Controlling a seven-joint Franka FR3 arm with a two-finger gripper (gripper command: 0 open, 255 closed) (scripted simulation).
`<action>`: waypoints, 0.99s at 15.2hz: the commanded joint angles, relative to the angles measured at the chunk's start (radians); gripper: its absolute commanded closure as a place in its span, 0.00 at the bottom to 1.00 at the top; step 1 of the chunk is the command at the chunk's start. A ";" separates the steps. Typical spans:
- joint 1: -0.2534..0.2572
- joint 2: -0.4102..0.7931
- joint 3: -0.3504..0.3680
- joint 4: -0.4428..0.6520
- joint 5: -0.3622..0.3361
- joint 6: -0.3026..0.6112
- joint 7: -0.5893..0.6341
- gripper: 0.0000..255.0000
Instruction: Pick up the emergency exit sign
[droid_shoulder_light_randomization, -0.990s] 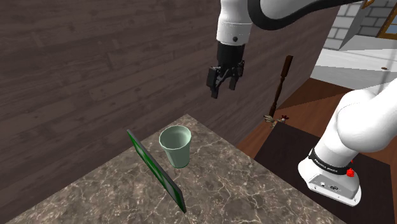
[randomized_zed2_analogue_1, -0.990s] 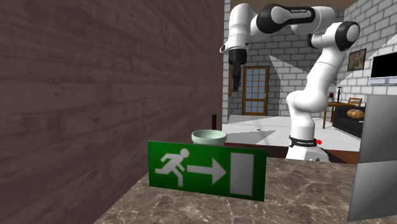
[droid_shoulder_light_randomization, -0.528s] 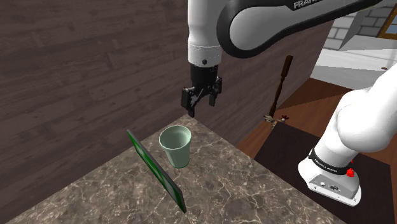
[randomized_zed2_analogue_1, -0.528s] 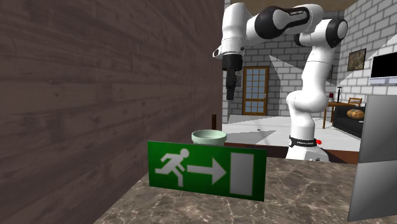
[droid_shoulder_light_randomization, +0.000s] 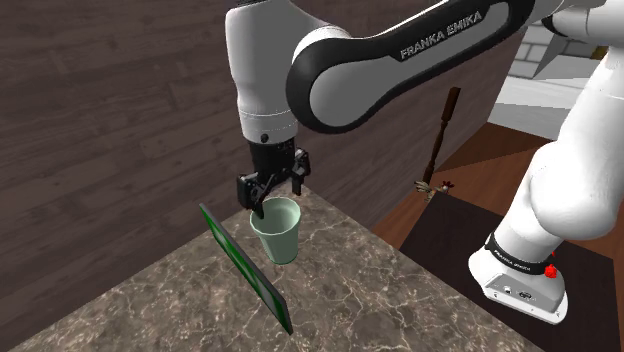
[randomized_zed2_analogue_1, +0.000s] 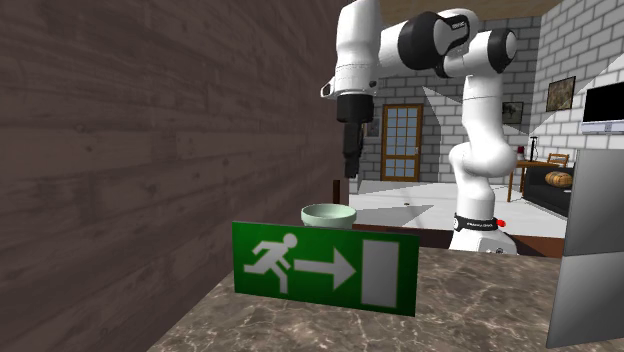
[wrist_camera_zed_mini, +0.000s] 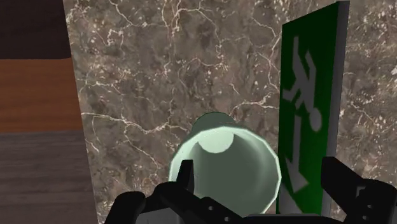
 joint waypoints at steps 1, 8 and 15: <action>0.028 0.101 0.018 0.074 -0.072 0.001 0.069 0.00; 0.178 0.385 0.003 0.349 -0.250 -0.064 0.220 0.00; 0.180 0.411 -0.009 0.283 -0.271 0.024 0.235 0.00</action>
